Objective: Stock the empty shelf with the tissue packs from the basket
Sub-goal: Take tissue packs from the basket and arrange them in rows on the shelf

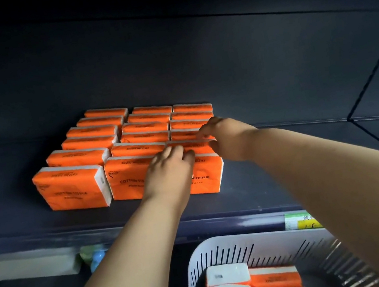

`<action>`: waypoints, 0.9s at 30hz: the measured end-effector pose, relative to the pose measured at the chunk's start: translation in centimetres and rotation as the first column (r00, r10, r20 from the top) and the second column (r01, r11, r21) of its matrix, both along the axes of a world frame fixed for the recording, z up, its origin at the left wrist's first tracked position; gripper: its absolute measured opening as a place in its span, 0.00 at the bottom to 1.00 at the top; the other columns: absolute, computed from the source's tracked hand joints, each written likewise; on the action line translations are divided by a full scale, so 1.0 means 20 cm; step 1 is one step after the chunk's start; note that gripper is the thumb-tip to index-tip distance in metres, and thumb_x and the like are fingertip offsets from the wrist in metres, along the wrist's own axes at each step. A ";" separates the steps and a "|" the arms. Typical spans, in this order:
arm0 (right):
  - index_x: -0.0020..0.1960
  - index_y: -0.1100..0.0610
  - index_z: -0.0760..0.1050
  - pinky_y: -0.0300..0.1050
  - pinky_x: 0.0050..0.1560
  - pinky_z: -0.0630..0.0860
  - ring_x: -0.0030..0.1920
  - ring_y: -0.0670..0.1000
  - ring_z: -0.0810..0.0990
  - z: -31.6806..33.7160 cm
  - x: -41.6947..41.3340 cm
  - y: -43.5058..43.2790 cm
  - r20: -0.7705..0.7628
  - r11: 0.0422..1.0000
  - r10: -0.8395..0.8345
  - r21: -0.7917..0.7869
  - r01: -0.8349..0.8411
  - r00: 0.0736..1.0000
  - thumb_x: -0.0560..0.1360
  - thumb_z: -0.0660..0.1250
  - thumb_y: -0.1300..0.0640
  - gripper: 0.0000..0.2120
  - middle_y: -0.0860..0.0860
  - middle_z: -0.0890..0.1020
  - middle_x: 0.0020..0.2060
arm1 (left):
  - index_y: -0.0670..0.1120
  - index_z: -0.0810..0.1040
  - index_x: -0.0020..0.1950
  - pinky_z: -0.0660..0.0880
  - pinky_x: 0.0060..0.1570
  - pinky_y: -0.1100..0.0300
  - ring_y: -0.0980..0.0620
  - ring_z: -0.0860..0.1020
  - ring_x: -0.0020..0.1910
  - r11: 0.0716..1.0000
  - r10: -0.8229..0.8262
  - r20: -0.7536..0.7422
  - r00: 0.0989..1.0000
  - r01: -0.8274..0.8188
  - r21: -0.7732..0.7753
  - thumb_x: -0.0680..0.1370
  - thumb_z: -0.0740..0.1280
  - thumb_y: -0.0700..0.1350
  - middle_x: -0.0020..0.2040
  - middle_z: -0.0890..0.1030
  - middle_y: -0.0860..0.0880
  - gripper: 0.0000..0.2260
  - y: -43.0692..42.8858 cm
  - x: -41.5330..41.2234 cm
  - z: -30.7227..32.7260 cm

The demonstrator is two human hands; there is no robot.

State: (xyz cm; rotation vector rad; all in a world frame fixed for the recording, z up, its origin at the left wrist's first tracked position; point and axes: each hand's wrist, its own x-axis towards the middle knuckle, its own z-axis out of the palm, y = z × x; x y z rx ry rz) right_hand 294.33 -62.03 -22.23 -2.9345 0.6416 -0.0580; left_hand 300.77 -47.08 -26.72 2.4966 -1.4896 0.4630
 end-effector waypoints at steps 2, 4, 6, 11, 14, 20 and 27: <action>0.70 0.46 0.67 0.46 0.63 0.71 0.66 0.52 0.70 0.00 -0.02 0.01 0.010 1.000 -0.010 -0.003 0.010 1.000 0.76 0.57 0.65 0.25 0.50 0.68 0.68 | 0.48 0.67 0.67 0.66 0.60 0.54 0.46 0.66 0.65 1.000 -0.005 0.016 1.000 0.005 0.012 0.78 0.62 0.43 0.62 0.69 0.48 0.18 0.00 0.00 0.01; 0.69 0.46 0.68 0.46 0.64 0.70 0.66 0.52 0.69 0.00 -0.05 0.02 0.018 1.000 -0.011 -0.005 0.011 1.000 0.75 0.57 0.66 0.26 0.50 0.68 0.68 | 0.48 0.67 0.68 0.65 0.61 0.54 0.46 0.66 0.66 1.000 -0.008 0.027 1.000 0.008 0.019 0.78 0.62 0.43 0.63 0.69 0.48 0.18 -0.01 -0.01 0.01; 0.68 0.46 0.69 0.47 0.64 0.70 0.65 0.53 0.70 0.00 -0.08 0.04 0.023 1.000 -0.008 0.000 0.008 1.000 0.75 0.57 0.66 0.26 0.50 0.69 0.66 | 0.48 0.67 0.68 0.64 0.62 0.55 0.46 0.65 0.66 1.000 -0.020 0.032 0.999 0.019 0.018 0.78 0.61 0.44 0.63 0.69 0.48 0.18 -0.01 -0.04 0.02; 0.68 0.47 0.69 0.46 0.66 0.68 0.66 0.53 0.69 0.00 -0.22 0.07 0.044 1.000 0.020 -0.006 -0.020 0.999 0.75 0.60 0.63 0.24 0.51 0.69 0.67 | 0.48 0.69 0.65 0.64 0.62 0.55 0.47 0.66 0.65 0.997 -0.082 0.035 0.996 0.082 -0.013 0.77 0.63 0.44 0.62 0.70 0.49 0.17 0.01 -0.18 0.04; 0.69 0.48 0.68 0.42 0.66 0.67 0.67 0.52 0.68 0.00 -0.32 0.08 0.036 1.000 0.005 -0.027 -0.004 0.999 0.75 0.59 0.65 0.25 0.51 0.68 0.68 | 0.49 0.67 0.68 0.64 0.63 0.55 0.48 0.65 0.66 0.990 -0.142 0.006 0.990 0.142 -0.015 0.76 0.65 0.47 0.65 0.69 0.49 0.20 0.03 -0.27 0.03; 0.69 0.51 0.69 0.42 0.66 0.66 0.66 0.53 0.69 -0.03 -0.61 0.13 0.061 0.999 -0.042 0.016 0.041 0.997 0.76 0.59 0.64 0.22 0.53 0.69 0.66 | 0.48 0.67 0.69 0.65 0.62 0.56 0.48 0.66 0.66 0.978 -0.210 -0.076 0.975 0.211 0.001 0.76 0.66 0.50 0.65 0.70 0.49 0.22 0.09 -0.45 0.01; 0.69 0.50 0.69 0.41 0.66 0.66 0.66 0.52 0.70 -0.16 -0.98 0.18 0.018 0.983 -0.158 0.100 0.155 0.987 0.77 0.59 0.62 0.21 0.51 0.68 0.68 | 0.49 0.63 0.73 0.64 0.63 0.57 0.50 0.64 0.68 0.972 -0.203 -0.184 0.962 0.221 0.081 0.77 0.64 0.49 0.68 0.68 0.51 0.25 0.19 -0.61 -0.13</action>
